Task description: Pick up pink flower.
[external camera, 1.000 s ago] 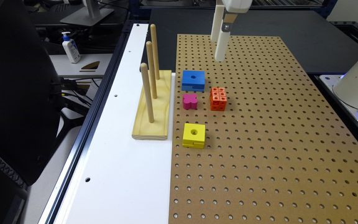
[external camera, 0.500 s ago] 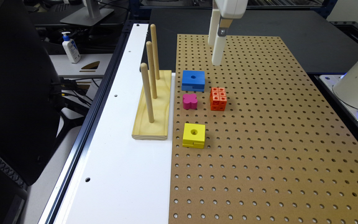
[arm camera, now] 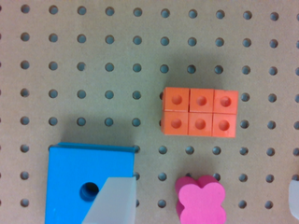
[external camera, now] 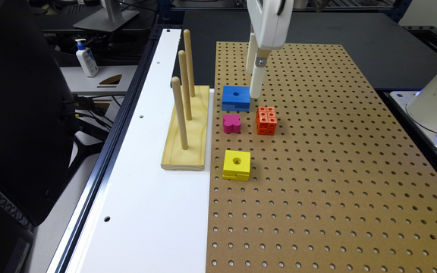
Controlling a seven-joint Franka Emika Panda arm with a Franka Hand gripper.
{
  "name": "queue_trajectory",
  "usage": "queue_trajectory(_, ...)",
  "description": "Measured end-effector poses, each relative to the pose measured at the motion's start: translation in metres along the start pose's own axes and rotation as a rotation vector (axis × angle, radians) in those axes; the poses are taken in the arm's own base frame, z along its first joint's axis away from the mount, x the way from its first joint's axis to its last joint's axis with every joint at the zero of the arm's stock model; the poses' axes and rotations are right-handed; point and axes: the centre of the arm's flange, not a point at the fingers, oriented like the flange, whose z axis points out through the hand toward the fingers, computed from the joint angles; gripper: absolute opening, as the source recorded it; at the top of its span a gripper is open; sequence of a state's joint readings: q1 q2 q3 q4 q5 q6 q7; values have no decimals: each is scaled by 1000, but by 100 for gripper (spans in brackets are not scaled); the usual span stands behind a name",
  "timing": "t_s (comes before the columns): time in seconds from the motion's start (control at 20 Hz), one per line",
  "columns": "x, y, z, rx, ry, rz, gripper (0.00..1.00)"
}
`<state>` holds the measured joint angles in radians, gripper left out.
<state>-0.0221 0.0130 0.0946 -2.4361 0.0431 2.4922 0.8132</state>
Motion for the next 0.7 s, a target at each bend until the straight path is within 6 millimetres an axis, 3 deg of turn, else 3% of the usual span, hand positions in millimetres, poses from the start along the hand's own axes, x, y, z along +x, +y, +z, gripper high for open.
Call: queue_trajectory(0.7,3,-5,24,-7,-14,-1,100)
